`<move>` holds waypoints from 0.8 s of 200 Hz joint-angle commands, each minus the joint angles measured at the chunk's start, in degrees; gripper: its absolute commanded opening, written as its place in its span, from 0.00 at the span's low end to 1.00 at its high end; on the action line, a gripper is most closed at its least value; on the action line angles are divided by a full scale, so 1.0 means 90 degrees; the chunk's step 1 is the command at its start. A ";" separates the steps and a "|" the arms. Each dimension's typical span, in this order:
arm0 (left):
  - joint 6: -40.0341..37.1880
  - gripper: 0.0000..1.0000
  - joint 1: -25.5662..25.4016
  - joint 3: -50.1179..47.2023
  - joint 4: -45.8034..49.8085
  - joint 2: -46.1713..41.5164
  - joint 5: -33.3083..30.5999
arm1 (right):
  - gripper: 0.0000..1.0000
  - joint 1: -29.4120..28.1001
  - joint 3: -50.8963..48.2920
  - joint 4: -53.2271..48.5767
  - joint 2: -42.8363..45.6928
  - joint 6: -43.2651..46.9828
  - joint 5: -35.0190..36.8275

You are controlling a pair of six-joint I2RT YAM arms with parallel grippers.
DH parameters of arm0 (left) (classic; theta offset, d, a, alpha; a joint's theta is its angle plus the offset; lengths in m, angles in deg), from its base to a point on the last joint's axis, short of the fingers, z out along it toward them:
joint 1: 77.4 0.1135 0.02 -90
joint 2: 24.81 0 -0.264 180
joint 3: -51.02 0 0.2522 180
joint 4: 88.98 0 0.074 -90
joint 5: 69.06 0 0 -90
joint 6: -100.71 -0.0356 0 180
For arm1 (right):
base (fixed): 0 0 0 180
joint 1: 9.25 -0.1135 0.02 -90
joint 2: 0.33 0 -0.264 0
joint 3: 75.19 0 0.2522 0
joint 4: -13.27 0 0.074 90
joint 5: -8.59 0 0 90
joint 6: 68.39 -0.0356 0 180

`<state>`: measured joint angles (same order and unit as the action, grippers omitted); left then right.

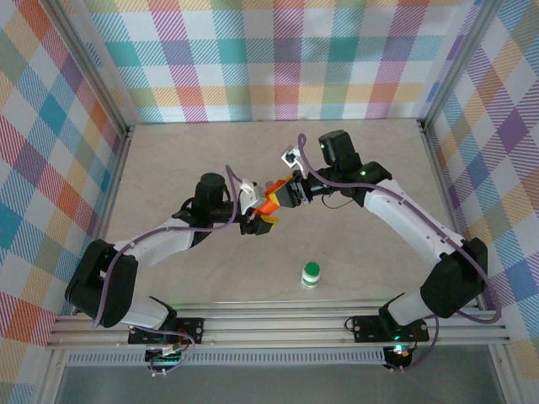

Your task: Sort the pills into containers

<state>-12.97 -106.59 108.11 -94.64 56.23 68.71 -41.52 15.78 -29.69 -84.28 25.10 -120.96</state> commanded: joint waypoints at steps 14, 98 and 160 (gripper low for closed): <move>-0.0056 0.58 -0.0067 0.0109 -0.0076 -0.0379 0.0156 | 0.46 -0.0028 -0.0102 -0.0057 0.0179 0.0070 0.0032; -0.0074 0.52 -0.0077 0.0162 0.0087 -0.0386 0.0115 | 0.46 -0.0030 -0.0170 -0.0128 0.0299 0.0157 0.0203; -0.0005 0.40 -0.0077 0.0186 0.0168 -0.0340 0.0074 | 0.62 -0.0033 -0.0172 -0.0053 0.0492 -0.0105 0.0623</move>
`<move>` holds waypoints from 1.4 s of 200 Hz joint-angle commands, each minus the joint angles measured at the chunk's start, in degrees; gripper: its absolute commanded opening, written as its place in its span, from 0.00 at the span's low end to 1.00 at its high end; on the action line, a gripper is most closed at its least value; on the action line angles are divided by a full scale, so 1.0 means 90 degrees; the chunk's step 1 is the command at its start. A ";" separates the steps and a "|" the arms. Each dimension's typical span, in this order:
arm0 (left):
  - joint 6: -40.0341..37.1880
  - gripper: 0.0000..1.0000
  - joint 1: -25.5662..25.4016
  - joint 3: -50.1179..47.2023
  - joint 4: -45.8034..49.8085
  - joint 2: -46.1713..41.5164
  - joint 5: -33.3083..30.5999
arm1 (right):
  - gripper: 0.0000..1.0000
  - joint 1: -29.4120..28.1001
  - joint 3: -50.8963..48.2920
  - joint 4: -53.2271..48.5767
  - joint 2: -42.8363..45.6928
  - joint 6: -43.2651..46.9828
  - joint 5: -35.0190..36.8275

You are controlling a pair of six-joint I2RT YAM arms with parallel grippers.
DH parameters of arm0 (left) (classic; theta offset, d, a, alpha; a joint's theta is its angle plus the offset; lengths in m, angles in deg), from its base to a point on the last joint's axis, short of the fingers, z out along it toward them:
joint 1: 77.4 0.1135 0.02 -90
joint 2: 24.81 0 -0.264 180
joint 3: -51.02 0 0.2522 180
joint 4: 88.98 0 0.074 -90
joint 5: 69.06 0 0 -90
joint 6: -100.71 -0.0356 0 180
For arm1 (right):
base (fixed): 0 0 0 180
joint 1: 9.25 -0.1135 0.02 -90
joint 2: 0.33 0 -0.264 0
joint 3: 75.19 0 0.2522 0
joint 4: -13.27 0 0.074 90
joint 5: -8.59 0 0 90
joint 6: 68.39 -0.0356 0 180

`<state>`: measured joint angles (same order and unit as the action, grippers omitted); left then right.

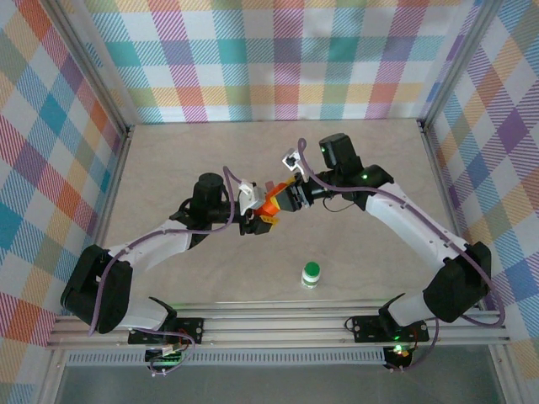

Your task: Sort the pills into containers

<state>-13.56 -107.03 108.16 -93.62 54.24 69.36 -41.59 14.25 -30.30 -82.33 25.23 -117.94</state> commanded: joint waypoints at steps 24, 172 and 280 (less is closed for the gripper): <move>0.0344 0.26 -0.0035 0.0030 -0.0346 -0.0120 -0.0561 | 0.77 -0.0021 0.0068 0.0147 0.0414 -0.0692 0.0885; 0.1540 0.07 -0.0242 -0.0133 -0.1592 0.0309 -0.2246 | 0.82 -0.0254 0.0462 0.1359 -0.0539 -0.4026 0.2546; 0.1465 0.36 -0.0253 -0.0427 -0.1951 -0.0175 -0.2265 | 0.43 -0.0188 -0.0913 0.2765 0.0157 -0.4435 0.1944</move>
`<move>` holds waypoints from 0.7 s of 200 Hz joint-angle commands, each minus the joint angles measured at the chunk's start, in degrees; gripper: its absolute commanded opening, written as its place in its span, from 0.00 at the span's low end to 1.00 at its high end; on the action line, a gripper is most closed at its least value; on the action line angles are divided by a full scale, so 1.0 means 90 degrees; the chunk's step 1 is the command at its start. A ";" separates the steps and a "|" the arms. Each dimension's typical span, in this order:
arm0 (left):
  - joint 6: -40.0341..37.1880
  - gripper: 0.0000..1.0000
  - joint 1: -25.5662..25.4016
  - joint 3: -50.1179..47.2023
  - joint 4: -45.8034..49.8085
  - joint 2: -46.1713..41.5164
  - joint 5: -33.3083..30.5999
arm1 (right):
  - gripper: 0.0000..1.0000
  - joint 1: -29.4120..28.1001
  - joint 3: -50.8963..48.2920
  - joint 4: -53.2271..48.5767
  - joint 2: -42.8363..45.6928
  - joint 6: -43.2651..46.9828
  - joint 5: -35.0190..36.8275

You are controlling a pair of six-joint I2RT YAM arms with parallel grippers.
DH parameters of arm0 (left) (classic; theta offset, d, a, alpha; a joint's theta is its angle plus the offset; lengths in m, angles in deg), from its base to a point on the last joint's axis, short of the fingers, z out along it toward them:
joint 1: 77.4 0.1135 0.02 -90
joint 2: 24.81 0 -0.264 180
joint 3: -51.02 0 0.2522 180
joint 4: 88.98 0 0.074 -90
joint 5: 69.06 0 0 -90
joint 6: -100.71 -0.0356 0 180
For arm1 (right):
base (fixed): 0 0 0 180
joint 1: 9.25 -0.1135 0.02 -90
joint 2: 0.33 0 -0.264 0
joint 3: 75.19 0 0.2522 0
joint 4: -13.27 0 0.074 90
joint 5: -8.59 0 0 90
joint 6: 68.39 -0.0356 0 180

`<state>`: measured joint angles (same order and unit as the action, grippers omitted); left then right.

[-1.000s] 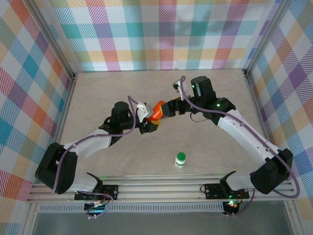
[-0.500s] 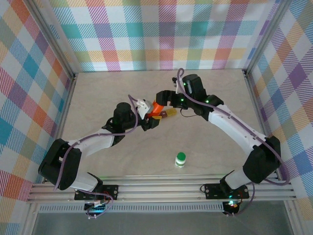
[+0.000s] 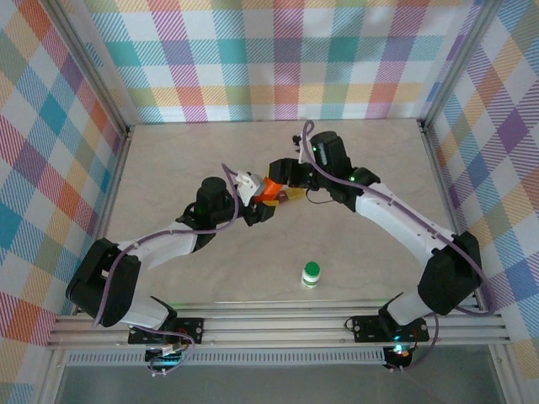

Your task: Sort the pills into containers

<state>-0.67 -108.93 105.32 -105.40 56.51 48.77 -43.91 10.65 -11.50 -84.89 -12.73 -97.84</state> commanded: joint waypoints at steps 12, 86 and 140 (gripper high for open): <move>0.0060 0.37 -0.0032 -0.0189 -0.0740 -0.0490 0.0065 | 0.41 0.0100 -0.0824 0.1038 0.0634 -0.0274 -0.0367; 0.0131 0.28 0.0002 -0.0178 -0.0765 -0.0629 0.0924 | 0.39 0.0170 -0.1300 0.1742 0.1183 0.0992 -0.1710; -0.0151 0.16 0.0182 -0.0018 -0.0076 -0.0903 0.2074 | 0.46 0.0373 -0.1384 0.1097 0.1492 0.3983 -0.3570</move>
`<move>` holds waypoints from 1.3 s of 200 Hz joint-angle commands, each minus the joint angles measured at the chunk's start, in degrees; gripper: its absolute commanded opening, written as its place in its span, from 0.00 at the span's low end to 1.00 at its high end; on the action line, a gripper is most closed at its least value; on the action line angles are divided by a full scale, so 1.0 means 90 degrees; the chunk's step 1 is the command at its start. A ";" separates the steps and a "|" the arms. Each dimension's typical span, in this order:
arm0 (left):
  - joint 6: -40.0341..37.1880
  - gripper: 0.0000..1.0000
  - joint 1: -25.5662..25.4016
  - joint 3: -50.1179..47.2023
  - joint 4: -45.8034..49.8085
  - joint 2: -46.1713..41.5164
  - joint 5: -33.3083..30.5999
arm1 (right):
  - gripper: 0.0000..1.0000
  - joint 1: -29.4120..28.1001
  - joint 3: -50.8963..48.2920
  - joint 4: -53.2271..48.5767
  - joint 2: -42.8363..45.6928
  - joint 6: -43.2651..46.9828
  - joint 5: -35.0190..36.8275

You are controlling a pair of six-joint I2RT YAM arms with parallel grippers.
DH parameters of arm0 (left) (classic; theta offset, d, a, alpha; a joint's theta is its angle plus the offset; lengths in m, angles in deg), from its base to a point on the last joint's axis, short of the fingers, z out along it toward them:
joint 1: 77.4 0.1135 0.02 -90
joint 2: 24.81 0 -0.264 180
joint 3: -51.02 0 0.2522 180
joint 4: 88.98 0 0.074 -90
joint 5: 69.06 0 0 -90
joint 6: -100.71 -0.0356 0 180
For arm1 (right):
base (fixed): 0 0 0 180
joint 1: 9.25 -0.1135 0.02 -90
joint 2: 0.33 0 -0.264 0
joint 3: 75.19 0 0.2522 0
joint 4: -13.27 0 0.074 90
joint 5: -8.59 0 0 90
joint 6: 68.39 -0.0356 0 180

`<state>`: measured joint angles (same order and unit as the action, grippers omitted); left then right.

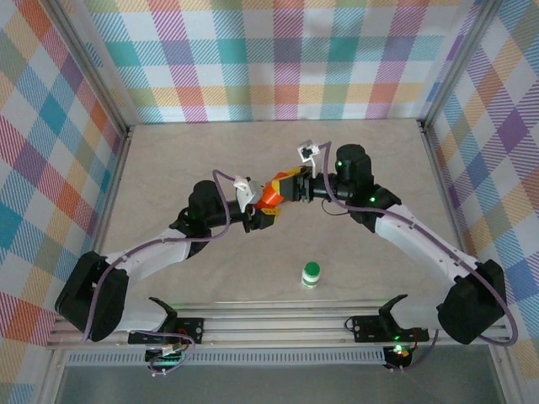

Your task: Sort the pills into containers

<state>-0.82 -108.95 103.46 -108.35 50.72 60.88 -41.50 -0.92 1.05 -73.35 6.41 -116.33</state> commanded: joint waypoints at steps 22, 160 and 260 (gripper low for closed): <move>-0.0482 0.12 0.0202 0.0336 0.0826 -0.0311 0.1051 | 0.48 0.0105 0.0330 -0.1165 0.0063 0.2932 -0.2034; -0.0451 0.05 0.0250 0.0154 0.0848 -0.0375 0.0330 | 0.99 0.0126 0.1762 -0.2187 -0.0266 0.1598 0.0517; -0.0132 0.00 -0.0037 -0.0148 -0.0021 -0.0345 -0.2648 | 0.92 -0.0241 0.2389 -0.2343 -0.1083 -0.2029 0.2737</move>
<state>-2.15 -108.40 101.58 -105.16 47.77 42.33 -42.38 17.79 -19.26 -80.19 -6.35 -94.40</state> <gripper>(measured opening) 0.537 0.923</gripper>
